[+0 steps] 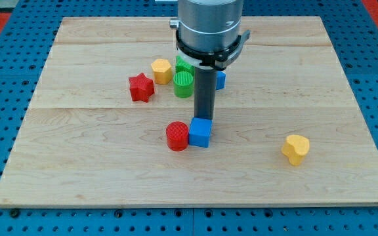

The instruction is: Move blue cube a bit right and down

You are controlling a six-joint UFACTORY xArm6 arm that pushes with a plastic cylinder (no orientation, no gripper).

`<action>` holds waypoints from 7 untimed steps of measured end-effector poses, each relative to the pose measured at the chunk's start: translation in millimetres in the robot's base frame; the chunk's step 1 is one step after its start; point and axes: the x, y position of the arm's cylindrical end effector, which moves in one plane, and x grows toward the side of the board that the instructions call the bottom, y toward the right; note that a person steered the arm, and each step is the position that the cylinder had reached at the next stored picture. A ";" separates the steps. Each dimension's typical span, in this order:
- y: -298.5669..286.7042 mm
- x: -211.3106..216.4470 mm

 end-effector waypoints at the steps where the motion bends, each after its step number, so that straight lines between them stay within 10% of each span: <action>1: -8.4 8.7; 5: -50.7 33.4; 7: 21.7 34.4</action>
